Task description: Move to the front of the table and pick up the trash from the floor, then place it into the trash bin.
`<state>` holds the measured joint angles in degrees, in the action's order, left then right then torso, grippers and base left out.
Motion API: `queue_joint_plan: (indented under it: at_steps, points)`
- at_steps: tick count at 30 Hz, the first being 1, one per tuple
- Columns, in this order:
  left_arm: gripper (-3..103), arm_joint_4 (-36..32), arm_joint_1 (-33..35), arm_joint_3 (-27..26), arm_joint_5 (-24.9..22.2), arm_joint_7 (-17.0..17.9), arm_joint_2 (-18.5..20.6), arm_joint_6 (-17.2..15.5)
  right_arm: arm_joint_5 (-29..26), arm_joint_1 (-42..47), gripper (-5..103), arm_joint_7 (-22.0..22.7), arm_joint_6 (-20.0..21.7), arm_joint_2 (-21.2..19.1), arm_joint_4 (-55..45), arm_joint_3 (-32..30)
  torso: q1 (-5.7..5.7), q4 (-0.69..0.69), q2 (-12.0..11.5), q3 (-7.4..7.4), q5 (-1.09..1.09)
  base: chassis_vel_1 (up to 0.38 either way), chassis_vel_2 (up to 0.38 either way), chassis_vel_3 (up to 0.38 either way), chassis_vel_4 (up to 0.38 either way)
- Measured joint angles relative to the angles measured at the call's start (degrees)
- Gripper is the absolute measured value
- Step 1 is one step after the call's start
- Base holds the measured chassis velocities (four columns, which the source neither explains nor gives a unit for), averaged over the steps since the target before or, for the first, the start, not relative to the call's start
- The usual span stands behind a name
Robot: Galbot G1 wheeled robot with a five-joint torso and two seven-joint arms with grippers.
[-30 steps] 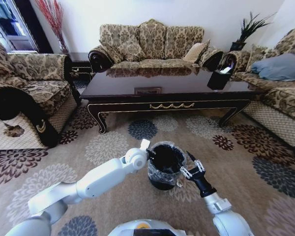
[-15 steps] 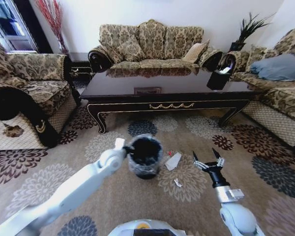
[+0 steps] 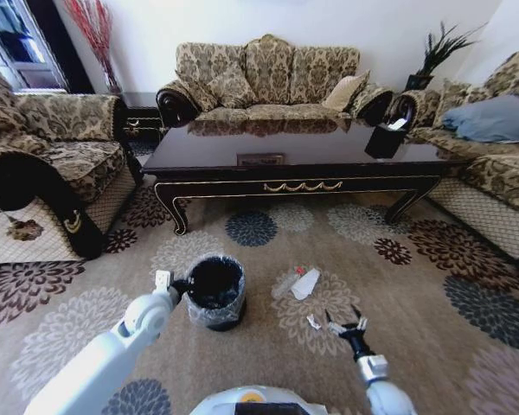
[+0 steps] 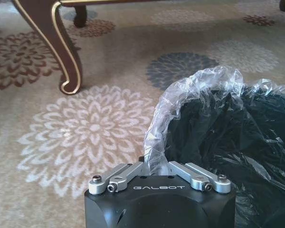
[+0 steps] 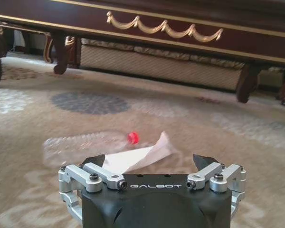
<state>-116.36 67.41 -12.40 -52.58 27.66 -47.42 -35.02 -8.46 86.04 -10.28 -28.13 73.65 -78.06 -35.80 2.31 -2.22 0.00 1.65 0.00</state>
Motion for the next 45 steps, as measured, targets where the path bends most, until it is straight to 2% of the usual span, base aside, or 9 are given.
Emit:
queue_joint_plan:
  at_steps: [11, 15, 23, 28, 31, 33, 39, 43, 45]
  points:
    - [3, -0.74, 0.63, -0.7, -0.64, 0.53, 0.19, 0.06, 1.41, -3.7, 101, -2.32, -2.26, 1.24, 9.07, 2.56, 0.0, 0.0, 0.0, 0.01, 0.0, 0.0, 0.0, 0.0, 0.0]
    - [3, -0.83, 1.07, 0.1, -0.22, 0.95, -0.96, -0.17, 2.17, -5.46, 90, -2.7, -2.97, 1.42, 12.49, 2.91, 0.0, -0.01, 0.0, 0.01, 0.0, 0.0, 0.0, 0.0, 0.0]
    - [3, -1.35, 1.05, 0.81, -0.28, 1.37, -1.0, -0.51, 2.6, -7.33, 90, -3.02, -3.55, 1.59, 16.45, 3.27, 0.0, -0.02, 0.0, 0.01, 0.0, 0.0, 0.0, 0.0, 0.0]
    - [3, -1.35, 0.85, 0.74, -0.7, 1.51, -0.16, -0.64, 3.69, -9.67, 63, -3.28, -5.34, 1.77, 20.57, 3.43, 0.0, -0.01, 0.0, 0.01, 0.0, 0.0, 0.0, 0.0, 0.0]
    - [3, -1.35, 0.77, 0.72, -0.8, 1.57, 0.03, -0.72, 3.73, -10.31, 63, -3.38, -5.63, 1.77, 21.68, 3.51, 0.0, -0.01, 0.0, 0.01, 0.01, 0.0, 0.0, 0.0, 0.0]
    - [3, -1.37, 0.57, 0.73, -1.18, 1.71, 0.04, -0.81, 3.76, -10.98, 46, -3.67, -6.19, 1.77, 22.9, 3.53, 0.0, 0.0, 0.0, 0.01, 0.0, 0.0, 0.0, 0.0, 0.0]
    - [3, -1.62, -0.27, 1.02, -2.09, 2.41, -0.06, -0.99, 4.24, -11.96, 30, -3.86, -6.84, 1.81, 24.98, 3.53, 0.0, -0.01, 0.0, 0.01, 0.01, 0.0, 0.0, 0.0, 0.0]
    - [3, -1.7, -0.45, 1.07, -2.38, 2.54, 0.1, -1.1, 4.5, -11.88, 9, -3.94, -6.93, 1.85, 24.99, 3.51, 0.0, -0.01, 0.0, 0.01, 0.0, 0.0, 0.0, 0.0, 0.0]
    - [3, -1.7, -0.4, 1.06, -2.37, 2.54, 0.12, -1.1, 4.51, -11.71, 9, -3.94, -6.93, 1.88, 24.71, 3.5, 0.0, -0.01, 0.0, 0.01, 0.0, 0.0, 0.0, 0.0, 0.0]
